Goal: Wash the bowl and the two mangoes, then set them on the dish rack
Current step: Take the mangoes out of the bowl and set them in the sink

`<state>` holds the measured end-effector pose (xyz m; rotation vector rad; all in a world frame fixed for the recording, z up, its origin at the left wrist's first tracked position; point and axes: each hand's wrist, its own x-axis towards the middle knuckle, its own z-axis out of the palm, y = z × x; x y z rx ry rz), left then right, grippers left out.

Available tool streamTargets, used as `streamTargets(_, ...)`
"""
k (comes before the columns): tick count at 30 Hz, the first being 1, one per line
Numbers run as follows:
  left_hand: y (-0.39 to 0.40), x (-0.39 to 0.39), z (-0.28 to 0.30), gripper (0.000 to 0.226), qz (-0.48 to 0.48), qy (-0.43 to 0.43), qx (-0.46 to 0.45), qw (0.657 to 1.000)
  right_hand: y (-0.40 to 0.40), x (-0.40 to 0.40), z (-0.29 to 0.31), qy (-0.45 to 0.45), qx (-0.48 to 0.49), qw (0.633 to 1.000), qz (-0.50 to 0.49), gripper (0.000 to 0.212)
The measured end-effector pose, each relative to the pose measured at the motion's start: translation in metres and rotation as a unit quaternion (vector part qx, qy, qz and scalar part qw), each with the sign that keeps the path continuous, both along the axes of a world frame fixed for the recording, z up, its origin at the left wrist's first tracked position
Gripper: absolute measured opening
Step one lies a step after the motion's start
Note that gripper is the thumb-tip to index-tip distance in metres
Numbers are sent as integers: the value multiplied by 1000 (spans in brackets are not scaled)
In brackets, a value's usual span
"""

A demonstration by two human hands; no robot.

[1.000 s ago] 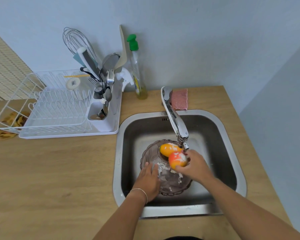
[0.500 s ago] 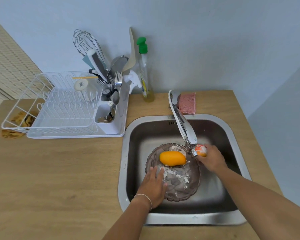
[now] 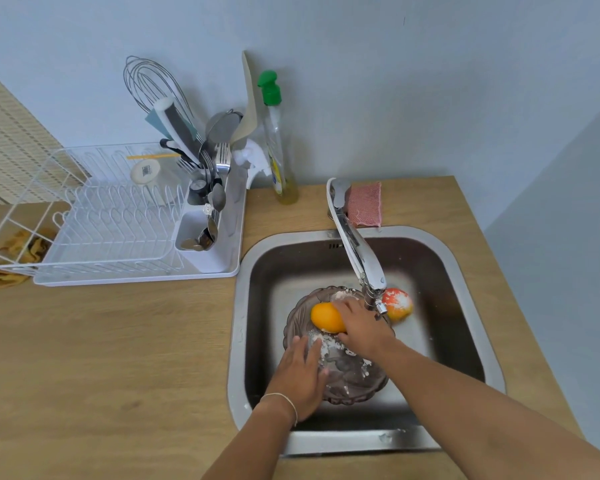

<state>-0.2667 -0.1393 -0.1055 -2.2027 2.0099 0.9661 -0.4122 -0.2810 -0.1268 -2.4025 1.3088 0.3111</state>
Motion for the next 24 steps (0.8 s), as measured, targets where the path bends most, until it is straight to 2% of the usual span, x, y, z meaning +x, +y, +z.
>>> streamTargets(4,1,1,-1,61,2,4,-1,1000,0,-4,-8,-23,3,999,-42,70)
streamTargets(7,0,1,-3,61,1,8,-1,1000,-3,-17,-5,-121,30,985,-119,68)
streamTargets(10,-1,2,-4,61,2,12,0,1000,-19,-36,5,-201,22,964,-172,46)
streamTargets(12,-2,1,-4,61,-1,9,1,1000,-35,-47,19,-211,-23,963,-167,43)
streamTargets(16,-3,1,-4,61,-10,5,5,1000,-58,-66,33,-181,-90,954,-221,60)
streamTargets(18,-3,1,-3,61,-11,5,5,1000,-65,-72,30,-137,-105,958,-228,59)
streamTargets(21,-2,1,-2,60,-6,7,3,1000,-74,-76,21,-85,-72,969,-222,51)
streamTargets(24,-1,1,-3,60,2,11,3,1000,-75,-78,18,-70,-31,970,-230,50)
